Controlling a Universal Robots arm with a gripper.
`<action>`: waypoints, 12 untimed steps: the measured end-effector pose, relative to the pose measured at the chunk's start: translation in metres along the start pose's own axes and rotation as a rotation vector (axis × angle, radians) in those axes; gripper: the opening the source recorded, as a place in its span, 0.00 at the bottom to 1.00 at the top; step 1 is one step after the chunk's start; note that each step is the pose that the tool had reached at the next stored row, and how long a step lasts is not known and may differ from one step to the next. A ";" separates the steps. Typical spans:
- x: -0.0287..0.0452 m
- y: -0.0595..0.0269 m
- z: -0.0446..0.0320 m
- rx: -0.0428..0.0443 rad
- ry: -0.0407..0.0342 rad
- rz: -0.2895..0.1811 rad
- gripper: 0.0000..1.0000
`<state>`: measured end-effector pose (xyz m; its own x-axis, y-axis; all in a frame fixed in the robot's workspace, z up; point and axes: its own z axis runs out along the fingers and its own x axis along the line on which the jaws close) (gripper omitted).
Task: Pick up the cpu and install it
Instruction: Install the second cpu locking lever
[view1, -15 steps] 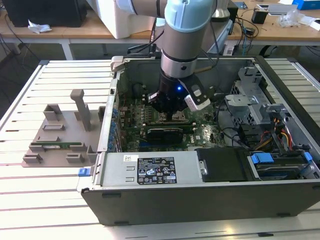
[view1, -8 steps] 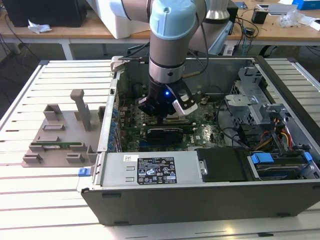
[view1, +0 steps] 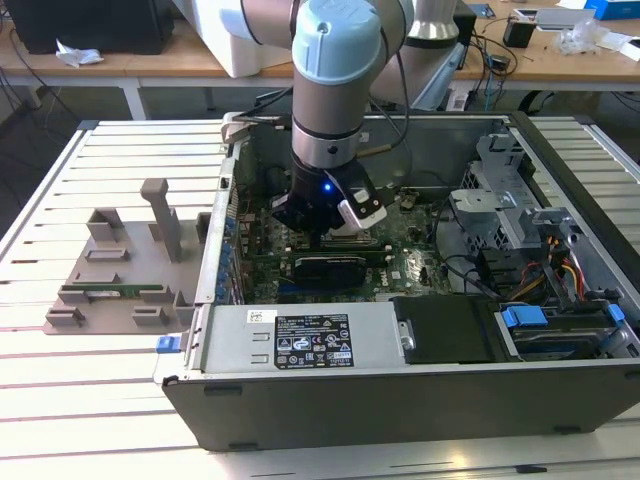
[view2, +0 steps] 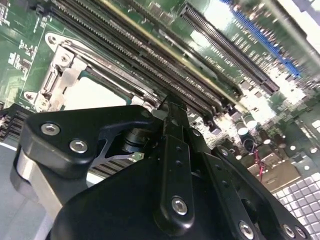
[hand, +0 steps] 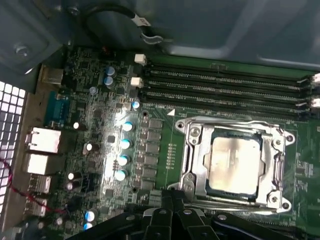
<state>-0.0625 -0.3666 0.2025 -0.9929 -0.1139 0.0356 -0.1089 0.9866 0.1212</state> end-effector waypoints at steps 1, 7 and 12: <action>-0.0002 0.0011 0.0006 -0.0008 -0.0002 0.000 0.11; 0.0008 0.0036 -0.0015 -0.0017 -0.0061 -0.002 0.11; -0.0204 0.0140 -0.0081 -0.0013 0.0002 -0.001 0.11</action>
<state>-0.0433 -0.3514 0.2115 -0.9927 -0.1148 0.0357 -0.1097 0.9864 0.1226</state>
